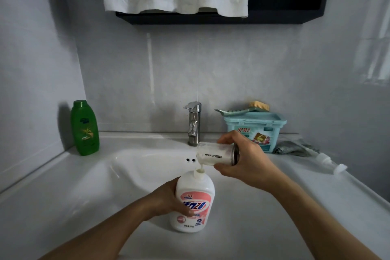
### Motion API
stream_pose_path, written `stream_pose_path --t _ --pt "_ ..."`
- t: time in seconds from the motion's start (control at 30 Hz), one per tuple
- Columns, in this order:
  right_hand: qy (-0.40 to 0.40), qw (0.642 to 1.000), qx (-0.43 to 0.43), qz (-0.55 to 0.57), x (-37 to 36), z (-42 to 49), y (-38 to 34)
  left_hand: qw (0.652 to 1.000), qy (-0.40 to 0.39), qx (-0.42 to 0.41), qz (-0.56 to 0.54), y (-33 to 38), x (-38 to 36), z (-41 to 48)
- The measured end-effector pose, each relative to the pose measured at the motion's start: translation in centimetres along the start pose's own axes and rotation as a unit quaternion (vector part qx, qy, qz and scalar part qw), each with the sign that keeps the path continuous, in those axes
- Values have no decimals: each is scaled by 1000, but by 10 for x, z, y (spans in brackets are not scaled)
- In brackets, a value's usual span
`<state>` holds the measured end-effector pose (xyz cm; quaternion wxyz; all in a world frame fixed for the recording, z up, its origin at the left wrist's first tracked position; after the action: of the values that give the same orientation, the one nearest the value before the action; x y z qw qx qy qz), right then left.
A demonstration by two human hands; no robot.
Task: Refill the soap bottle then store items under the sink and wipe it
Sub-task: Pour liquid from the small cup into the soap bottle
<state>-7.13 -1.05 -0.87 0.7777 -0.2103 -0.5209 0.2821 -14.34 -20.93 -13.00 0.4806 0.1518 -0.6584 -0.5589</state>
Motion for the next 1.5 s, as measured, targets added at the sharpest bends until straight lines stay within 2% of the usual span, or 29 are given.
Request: stream_pose_path --t 1.5 --pt "35 999 -6 26 1 -2 -1 1000 -10 -3 9 1 -1 0"
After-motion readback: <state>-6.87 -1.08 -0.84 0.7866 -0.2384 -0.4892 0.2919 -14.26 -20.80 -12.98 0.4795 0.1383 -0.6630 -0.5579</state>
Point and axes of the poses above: each hand's wrist, its own z-axis towards the middle knuckle, its own x-axis out of the back of the hand, y = z × x, the point moved 3 cm from there along z, towards the middle knuckle, and after that the axes turned 13 degrees about -x, right-handed, at the moved point
